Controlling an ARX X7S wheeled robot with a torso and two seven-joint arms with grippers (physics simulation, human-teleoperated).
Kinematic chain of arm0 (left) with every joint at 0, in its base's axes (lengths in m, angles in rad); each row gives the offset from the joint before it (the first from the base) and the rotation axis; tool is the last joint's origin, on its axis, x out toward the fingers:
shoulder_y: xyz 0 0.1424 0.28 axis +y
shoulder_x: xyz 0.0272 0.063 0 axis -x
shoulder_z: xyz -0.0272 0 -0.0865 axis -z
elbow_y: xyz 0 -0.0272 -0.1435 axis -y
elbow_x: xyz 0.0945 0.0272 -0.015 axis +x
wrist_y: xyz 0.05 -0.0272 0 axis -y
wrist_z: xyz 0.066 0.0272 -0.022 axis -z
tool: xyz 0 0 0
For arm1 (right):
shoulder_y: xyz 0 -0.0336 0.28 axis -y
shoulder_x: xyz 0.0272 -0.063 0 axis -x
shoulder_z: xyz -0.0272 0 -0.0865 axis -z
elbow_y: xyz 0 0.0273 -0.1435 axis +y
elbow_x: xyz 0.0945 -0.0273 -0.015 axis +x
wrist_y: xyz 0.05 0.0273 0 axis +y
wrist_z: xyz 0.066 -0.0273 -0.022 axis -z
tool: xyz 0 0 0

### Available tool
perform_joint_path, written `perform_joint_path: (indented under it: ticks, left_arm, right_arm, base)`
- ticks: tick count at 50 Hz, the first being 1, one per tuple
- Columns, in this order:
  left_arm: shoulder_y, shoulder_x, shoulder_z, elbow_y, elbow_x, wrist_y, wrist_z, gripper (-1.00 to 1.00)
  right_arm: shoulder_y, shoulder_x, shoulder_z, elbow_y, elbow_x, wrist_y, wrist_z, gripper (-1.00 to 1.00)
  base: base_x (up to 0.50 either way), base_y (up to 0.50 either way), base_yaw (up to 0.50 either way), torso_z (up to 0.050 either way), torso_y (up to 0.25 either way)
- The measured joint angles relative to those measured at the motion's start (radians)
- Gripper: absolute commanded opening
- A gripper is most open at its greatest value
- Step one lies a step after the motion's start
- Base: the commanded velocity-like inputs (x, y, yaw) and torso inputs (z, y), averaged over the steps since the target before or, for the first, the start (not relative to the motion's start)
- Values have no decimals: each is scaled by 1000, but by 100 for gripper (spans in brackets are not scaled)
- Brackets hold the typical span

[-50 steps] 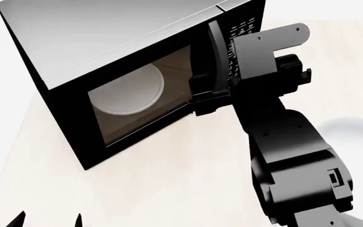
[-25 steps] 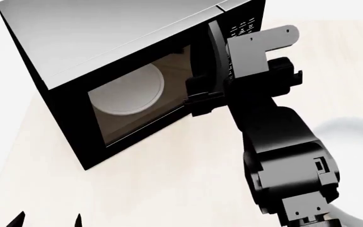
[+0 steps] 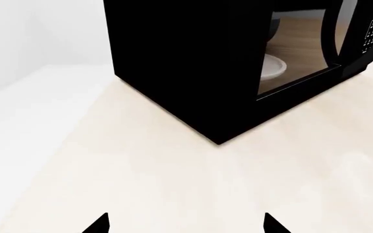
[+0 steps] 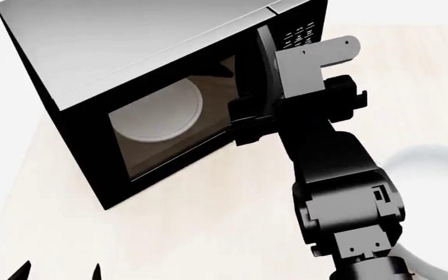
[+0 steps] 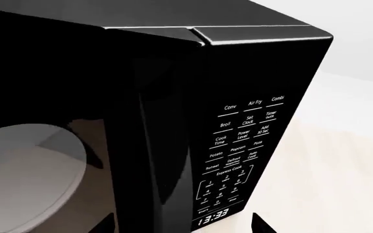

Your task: Open the microwave.

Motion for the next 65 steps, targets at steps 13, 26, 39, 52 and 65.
perform_joint_path:
  ticks: [13, 26, 39, 52, 65]
  left_arm:
    - [-2, -4, 4, -2, -3, 1, -5, 100]
    - [-2, -9, 8, 0, -8, 3, -8, 100]
    - [-3, -12, 14, 1, -9, 3, -14, 100]
    - [-5, -14, 18, 0, -9, 4, -22, 100]
    - [-10, -16, 23, -5, -7, 7, -28, 100]
  right_arm:
    - [8, -8, -7, 29, -1, -15, -1, -100]
    - [-38, 18, 2, -79, 19, 36, 17, -100]
    - [-109, 67, 17, -241, 45, 107, 45, -100]
    - [-201, 122, 34, -427, 81, 174, 91, -100]
    - [-304, 176, 61, -631, 120, 253, 152, -100]
  base:
    - [0, 0, 0, 0, 0]
    - [0, 0, 0, 0, 0]
    - [0, 0, 0, 0, 1]
    - [0, 0, 0, 0, 2]
    - [0, 0, 0, 0, 3]
